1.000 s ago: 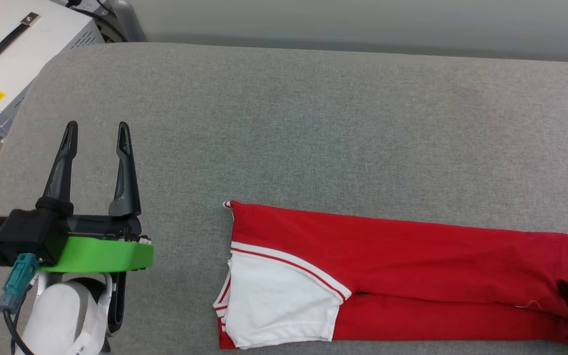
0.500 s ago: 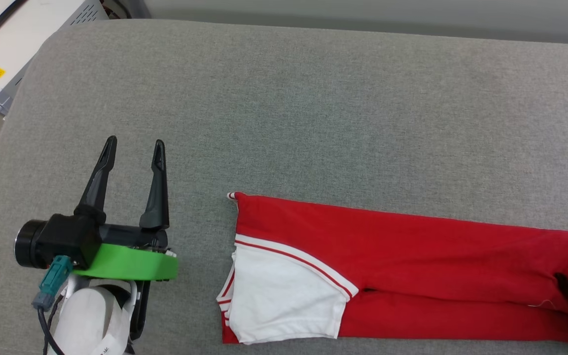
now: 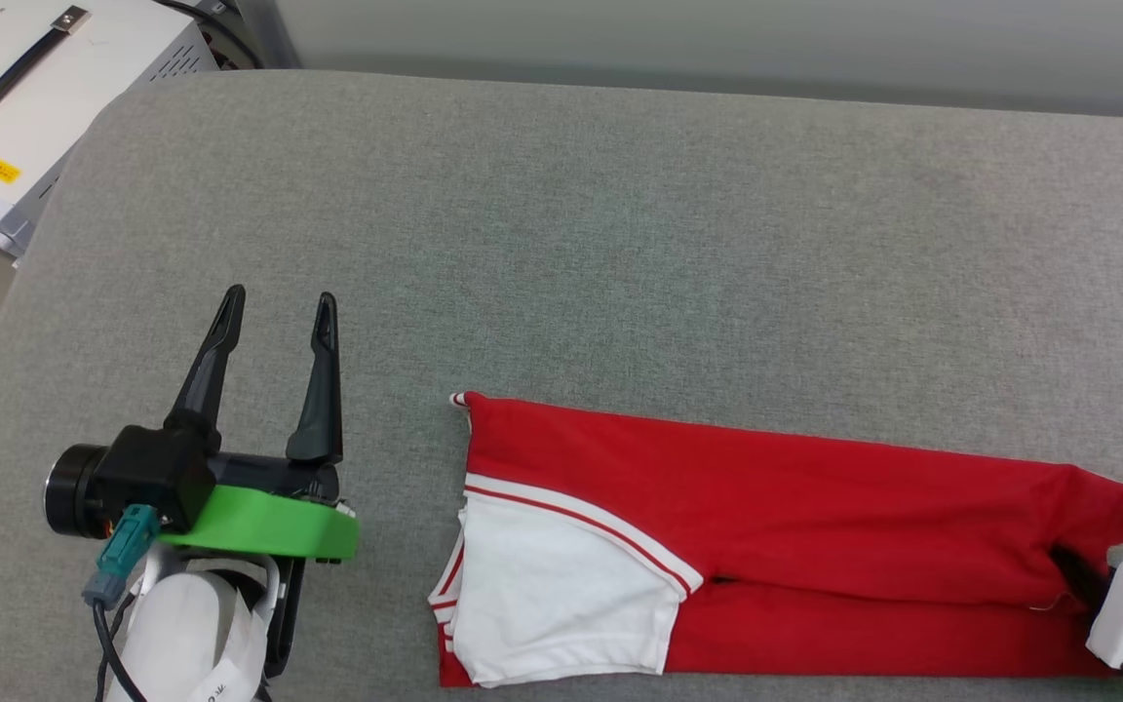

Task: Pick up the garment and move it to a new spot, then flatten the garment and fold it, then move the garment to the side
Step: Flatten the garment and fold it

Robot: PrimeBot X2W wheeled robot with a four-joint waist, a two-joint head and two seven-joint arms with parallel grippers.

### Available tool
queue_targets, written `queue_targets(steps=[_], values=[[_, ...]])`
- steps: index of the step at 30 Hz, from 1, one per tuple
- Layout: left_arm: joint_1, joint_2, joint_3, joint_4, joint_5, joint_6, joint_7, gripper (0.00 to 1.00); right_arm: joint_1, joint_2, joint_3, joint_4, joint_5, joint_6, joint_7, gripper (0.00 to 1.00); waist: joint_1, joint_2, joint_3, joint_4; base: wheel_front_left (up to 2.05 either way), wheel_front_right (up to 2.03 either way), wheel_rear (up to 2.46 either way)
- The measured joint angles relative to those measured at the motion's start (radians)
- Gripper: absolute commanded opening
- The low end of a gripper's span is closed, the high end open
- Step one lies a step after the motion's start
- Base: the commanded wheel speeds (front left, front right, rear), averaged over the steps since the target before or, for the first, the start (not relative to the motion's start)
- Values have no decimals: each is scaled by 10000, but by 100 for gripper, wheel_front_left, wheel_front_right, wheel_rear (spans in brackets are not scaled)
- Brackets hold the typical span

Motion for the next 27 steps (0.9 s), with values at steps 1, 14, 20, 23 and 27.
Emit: queue_targets(steps=[1, 14, 20, 23, 27], values=[[8, -2, 0, 13, 6, -21, 0, 100, 0, -48, -36, 52, -69, 4, -123, 0, 0, 0, -44, -5, 0, 0, 0], [349, 42, -151, 107, -73, -25, 0, 100, -2, -525, -1914, 677, -1664, 88, -993, 0, 0, 0, -581, -242, 0, 0, 0], [425, 67, -219, 130, -84, -25, 0, 100, 85, -295, -2314, 337, -1998, 84, -807, 0, 1, 0, -754, -418, 0, 0, 0], [441, 86, -270, 125, -96, -25, 0, 100, 189, -50, -2125, -121, -1806, 79, -479, 0, 1, 0, -815, -516, 0, 0, 0], [458, 104, -278, 130, -153, -25, 0, 100, 227, 236, -1605, -1003, -1524, 79, 81, 0, 1, 0, -936, -615, 0, 0, 0]])
